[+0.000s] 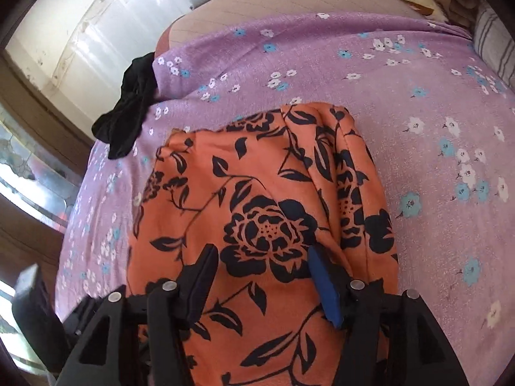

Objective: Fold small clothes
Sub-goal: 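Hold the folded blouse bundle with both grippers and smooth it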

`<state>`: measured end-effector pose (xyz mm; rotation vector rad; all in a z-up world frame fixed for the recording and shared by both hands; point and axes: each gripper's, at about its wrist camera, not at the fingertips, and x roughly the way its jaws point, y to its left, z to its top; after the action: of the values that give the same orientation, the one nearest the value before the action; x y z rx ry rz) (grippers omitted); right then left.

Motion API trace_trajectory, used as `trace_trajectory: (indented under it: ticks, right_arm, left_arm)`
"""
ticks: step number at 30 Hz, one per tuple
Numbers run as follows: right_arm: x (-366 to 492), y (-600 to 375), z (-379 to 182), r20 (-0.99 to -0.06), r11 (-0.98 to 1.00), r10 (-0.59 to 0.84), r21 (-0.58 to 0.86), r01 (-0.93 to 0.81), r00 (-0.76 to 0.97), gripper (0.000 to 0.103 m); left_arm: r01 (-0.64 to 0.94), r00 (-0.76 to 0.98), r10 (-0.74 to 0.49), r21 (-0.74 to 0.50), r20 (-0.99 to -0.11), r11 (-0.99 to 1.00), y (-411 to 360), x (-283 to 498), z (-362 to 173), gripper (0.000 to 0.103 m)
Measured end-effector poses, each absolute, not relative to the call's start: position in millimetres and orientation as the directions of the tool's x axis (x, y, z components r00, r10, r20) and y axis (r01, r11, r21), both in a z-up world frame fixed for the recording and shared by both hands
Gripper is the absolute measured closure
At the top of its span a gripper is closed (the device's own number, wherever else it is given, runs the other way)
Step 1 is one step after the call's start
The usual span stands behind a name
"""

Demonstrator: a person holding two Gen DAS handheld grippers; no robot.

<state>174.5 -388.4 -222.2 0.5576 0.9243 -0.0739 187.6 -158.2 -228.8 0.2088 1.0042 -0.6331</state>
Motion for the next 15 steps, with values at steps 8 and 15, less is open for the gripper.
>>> trace_trajectory:
  ticks: [8, 15]
  right_arm:
    - [161.5, -395.7, -200.0, -0.736, 0.849, 0.163, 0.444, 0.286, 0.657, 0.047]
    - [174.2, -406.4, -231.9, -0.775, 0.832, 0.204, 0.459, 0.312, 0.598, 0.047]
  left_arm:
    - [0.585, 0.364, -0.406, -0.134, -0.838, 0.8, -158.4, 190.9, -229.1, 0.0]
    - [0.588, 0.364, -0.412, -0.136, -0.836, 0.797, -160.7, 191.2, -230.4, 0.0]
